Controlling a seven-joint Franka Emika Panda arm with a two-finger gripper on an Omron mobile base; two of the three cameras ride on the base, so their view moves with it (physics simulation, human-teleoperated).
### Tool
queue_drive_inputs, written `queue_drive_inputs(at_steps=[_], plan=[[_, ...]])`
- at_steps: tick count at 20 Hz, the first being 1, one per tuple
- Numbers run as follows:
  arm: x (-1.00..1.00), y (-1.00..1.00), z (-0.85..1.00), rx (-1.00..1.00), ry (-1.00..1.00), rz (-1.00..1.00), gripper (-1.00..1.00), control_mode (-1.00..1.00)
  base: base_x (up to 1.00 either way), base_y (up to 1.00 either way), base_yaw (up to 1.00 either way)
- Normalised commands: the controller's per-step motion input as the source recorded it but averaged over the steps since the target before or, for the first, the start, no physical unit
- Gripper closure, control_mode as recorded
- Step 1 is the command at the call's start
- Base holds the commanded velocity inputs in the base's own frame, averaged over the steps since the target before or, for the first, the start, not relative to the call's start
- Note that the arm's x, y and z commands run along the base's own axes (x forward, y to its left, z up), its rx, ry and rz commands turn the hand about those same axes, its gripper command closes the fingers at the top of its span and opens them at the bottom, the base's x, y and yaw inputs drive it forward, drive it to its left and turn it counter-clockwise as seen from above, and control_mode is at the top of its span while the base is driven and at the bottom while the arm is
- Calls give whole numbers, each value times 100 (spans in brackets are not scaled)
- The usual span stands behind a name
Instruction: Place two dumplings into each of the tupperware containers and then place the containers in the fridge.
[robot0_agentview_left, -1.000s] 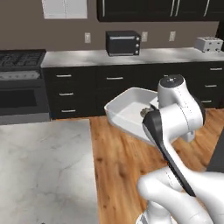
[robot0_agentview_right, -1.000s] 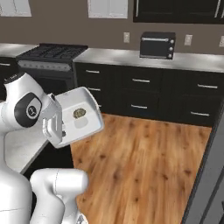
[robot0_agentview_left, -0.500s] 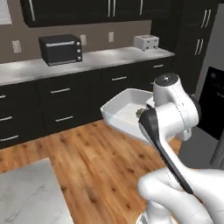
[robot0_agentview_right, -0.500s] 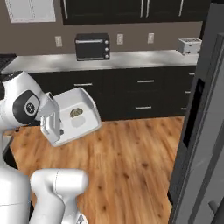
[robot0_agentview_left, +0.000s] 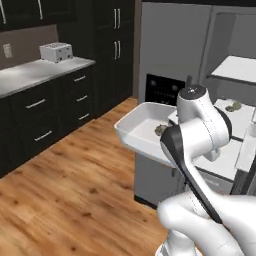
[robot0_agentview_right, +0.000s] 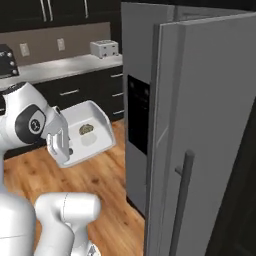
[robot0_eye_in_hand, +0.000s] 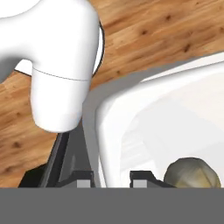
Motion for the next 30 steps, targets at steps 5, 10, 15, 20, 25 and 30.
queue_drive_inputs(at_steps=[5,10,15,20,25,30], plan=[[0,0,0,0,0,0,100,100,9,31,-69],[0,0,0,0,0,0,100,100,4,86,-61],[0,0,0,0,0,0,100,100,0,97,-56],[0,0,0,0,0,0,100,100,3,18,-62],[0,0,0,0,0,0,100,100,5,-3,-63],[0,0,0,0,0,0,100,100,30,39,-31]])
